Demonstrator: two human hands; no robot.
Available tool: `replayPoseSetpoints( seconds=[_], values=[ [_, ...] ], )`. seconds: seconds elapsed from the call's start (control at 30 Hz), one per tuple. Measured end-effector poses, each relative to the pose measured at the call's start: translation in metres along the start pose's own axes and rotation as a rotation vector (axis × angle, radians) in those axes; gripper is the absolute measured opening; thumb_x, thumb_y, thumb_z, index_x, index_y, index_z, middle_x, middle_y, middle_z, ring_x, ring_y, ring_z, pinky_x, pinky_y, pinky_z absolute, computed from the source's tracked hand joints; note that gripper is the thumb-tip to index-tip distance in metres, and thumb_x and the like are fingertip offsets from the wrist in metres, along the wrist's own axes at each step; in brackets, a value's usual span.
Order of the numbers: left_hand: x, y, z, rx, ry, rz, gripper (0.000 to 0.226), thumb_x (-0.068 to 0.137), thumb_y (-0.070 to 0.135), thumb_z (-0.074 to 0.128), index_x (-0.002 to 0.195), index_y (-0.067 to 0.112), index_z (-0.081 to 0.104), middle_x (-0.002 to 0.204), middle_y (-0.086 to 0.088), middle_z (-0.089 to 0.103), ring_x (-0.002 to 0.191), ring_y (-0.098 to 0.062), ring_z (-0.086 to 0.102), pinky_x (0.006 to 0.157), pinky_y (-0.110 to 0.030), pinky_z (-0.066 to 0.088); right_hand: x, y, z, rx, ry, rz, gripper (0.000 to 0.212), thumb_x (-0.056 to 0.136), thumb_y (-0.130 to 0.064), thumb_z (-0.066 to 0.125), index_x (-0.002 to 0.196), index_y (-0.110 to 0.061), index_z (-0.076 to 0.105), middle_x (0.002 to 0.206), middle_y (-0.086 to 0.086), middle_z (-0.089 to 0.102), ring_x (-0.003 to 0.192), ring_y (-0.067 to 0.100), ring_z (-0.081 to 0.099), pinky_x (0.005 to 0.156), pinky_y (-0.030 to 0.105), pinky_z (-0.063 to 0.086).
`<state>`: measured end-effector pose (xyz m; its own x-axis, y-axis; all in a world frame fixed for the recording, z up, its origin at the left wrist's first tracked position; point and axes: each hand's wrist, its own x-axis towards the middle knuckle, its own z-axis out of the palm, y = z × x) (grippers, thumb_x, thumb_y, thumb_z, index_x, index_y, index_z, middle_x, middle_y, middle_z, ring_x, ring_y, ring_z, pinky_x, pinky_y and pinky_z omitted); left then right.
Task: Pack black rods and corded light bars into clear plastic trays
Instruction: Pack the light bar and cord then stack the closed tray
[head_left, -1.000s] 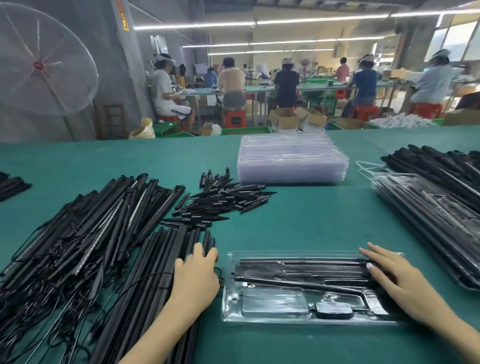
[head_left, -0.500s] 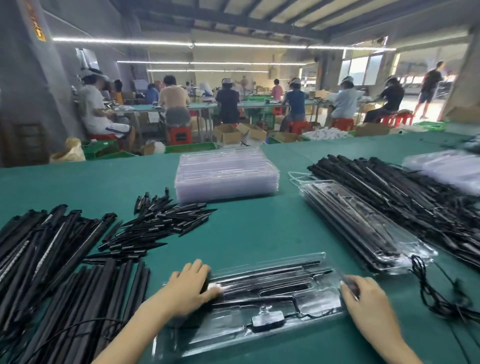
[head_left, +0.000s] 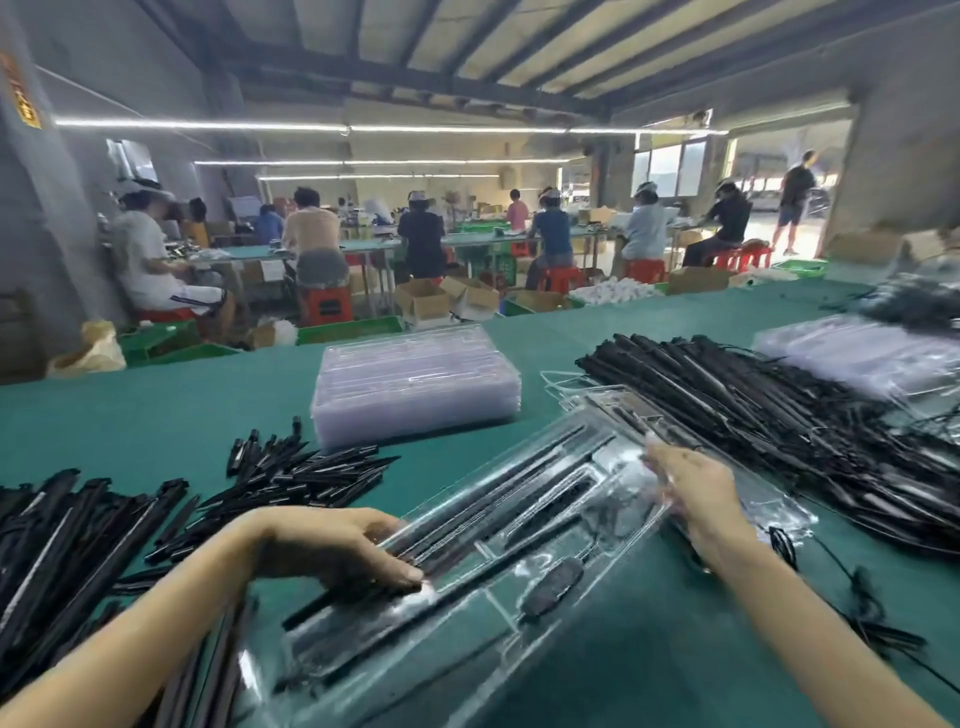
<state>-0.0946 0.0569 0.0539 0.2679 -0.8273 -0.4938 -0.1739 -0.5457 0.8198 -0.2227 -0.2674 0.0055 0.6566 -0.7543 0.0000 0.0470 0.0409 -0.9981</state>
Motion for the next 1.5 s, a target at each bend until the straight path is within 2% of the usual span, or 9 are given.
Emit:
replayPoseSetpoints(
  seconds=[0.1,0.23,0.33,0.47,0.67,0.8,0.93,1.27,1.5],
  values=[
    [0.010,0.029,0.016,-0.197,0.047,0.267,0.035,0.071,0.025,0.079,0.102,0.013,0.070,0.094,0.000,0.069,0.082,-0.008,0.064,0.075,-0.018,0.052,0.014,-0.040,0.008,0.341,-0.131,0.146,0.047,0.095,-0.047,0.046,0.111,-0.005,0.060,0.124,0.023,0.058,0.114,0.036,0.055,0.105,0.052,0.038],
    [0.049,0.070,0.043,-0.375,0.254,0.439,0.013,0.065,0.019,0.073,0.076,0.020,0.078,0.077,0.007,0.072,0.074,-0.002,0.067,0.079,-0.017,0.051,0.006,-0.065,-0.004,0.476,-0.528,0.250,0.081,0.086,-0.069,0.038,0.127,0.000,0.052,0.125,0.026,0.058,0.109,0.040,0.059,0.094,0.054,0.046],
    [0.093,0.098,0.062,-0.539,0.389,0.427,0.009,0.081,0.014,0.070,0.088,0.010,0.072,0.077,0.000,0.073,0.072,-0.009,0.069,0.074,-0.020,0.055,-0.006,-0.075,-0.026,0.111,-0.791,0.206,0.056,0.086,-0.055,0.050,0.121,-0.013,0.062,0.116,0.020,0.066,0.103,0.035,0.066,0.077,0.043,0.056],
    [0.155,0.137,0.084,-0.745,0.370,0.302,0.014,0.094,0.017,0.057,0.087,0.008,0.065,0.068,-0.005,0.068,0.056,-0.015,0.065,0.049,-0.022,0.053,0.016,-0.089,-0.065,-0.299,-0.647,0.185,0.044,0.077,-0.032,0.063,0.112,-0.007,0.063,0.092,0.011,0.073,0.083,0.021,0.071,0.069,0.032,0.056],
    [0.257,0.159,0.111,-0.597,0.561,0.154,0.056,0.083,0.038,0.070,0.120,-0.003,0.058,0.108,-0.012,0.068,0.091,-0.024,0.066,0.072,-0.024,0.050,0.077,-0.079,-0.119,-0.678,-0.407,0.170,0.039,0.087,-0.028,0.063,0.107,0.006,0.063,0.051,-0.005,0.050,0.041,0.010,0.039,0.040,0.017,0.032],
    [0.294,0.152,0.123,-0.340,0.692,0.067,0.071,0.080,0.054,0.066,0.121,-0.003,0.053,0.120,-0.011,0.060,0.105,-0.023,0.059,0.088,-0.031,0.047,0.105,-0.045,-0.134,-0.711,-0.291,0.091,0.037,0.089,-0.031,0.064,0.107,0.001,0.065,0.057,-0.006,0.059,0.046,0.008,0.046,0.044,0.016,0.036],
    [0.308,0.146,0.131,-0.113,0.860,-0.006,0.081,0.084,0.055,0.059,0.133,-0.005,0.038,0.138,-0.017,0.040,0.123,-0.029,0.046,0.100,-0.035,0.041,0.123,-0.002,-0.137,-1.219,-0.129,-0.222,0.037,0.094,-0.039,0.053,0.096,-0.006,0.071,0.092,0.006,0.072,0.082,0.018,0.065,0.070,0.026,0.047],
    [0.325,0.131,0.137,0.157,0.943,0.055,0.091,0.093,0.054,0.040,0.149,0.013,-0.018,0.158,-0.004,-0.014,0.145,-0.025,-0.006,0.116,-0.048,0.002,0.144,0.032,-0.130,-1.095,-0.014,-0.290,0.023,0.099,-0.021,0.045,0.110,-0.018,0.065,0.109,0.004,0.062,0.085,0.015,0.060,0.077,0.032,0.050],
    [0.330,0.120,0.130,0.463,0.853,0.087,0.068,0.098,0.049,0.025,0.153,0.017,0.002,0.160,0.002,-0.010,0.145,-0.012,-0.018,0.116,-0.051,-0.005,0.134,0.032,-0.127,-1.218,-0.069,-0.335,0.042,0.099,-0.017,0.031,0.122,-0.042,0.057,0.092,-0.006,0.048,0.071,0.014,0.056,0.065,0.031,0.048]
  ],
)
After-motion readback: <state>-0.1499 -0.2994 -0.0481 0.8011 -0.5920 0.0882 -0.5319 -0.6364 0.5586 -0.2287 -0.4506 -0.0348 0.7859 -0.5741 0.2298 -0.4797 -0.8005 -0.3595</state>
